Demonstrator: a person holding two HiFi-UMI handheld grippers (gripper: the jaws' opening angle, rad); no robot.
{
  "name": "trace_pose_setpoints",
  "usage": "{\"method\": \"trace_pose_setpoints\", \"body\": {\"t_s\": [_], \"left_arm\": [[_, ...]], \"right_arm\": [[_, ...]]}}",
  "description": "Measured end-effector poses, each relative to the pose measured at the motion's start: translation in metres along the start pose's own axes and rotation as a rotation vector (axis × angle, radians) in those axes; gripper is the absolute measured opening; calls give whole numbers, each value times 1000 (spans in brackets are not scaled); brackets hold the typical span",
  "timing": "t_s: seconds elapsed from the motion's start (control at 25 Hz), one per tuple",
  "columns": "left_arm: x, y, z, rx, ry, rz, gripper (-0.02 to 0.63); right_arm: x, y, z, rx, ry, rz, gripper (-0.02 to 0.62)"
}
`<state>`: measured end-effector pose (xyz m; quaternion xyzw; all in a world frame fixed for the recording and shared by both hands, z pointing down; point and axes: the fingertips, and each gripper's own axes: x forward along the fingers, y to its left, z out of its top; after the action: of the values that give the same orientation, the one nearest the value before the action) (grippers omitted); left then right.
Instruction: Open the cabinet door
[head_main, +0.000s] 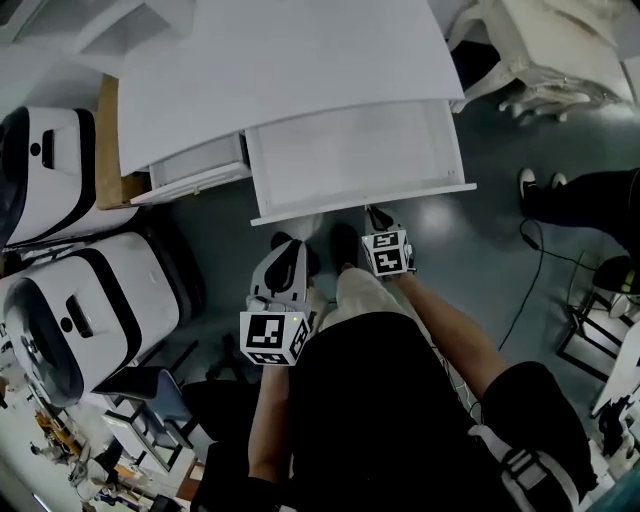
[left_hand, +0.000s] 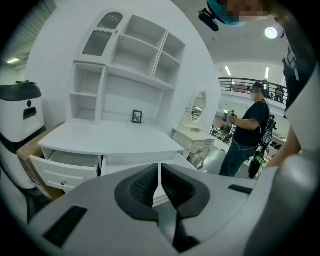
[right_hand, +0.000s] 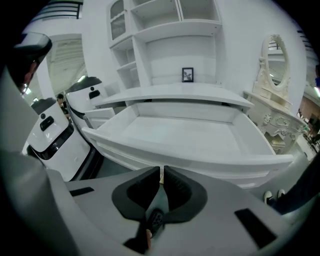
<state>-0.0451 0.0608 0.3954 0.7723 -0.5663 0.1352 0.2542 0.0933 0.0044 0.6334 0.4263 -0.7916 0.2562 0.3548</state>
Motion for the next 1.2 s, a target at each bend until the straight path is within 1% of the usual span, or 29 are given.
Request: {"method": "trace_pose_setpoints", "body": {"t_s": [0.08,0.2,0.36,0.48,0.6,0.72,0.88,1.2], "left_arm": [[-6,2,0,-3,-10,4,34],[-14,6,0,-19,-21,9,34],[-23,16,-3,-25,-24,-5,34],[-29,29,-4,-31,-26,-13,34],[-32,44,4,-36,-38,-30,34],[-34,59,20,-26,-63,-59,34],[-45,87,43,1,-92,-92,34],[-76,139,78,48,-154,-137,34]], "right_arm": [[-9,3,5,-8,-12,5,37],[-26,10,13,23,-29,23,17],[-45,20,25,58,-52,37,16],[-61,31,41,43,-88,46,15],[-79,44,64,37,-131,69,16],[-99,63,92,13,-184,95,15],[-121,94,134,-25,-272,75,16],[-162,159,215,-19,-469,77,15]]}}
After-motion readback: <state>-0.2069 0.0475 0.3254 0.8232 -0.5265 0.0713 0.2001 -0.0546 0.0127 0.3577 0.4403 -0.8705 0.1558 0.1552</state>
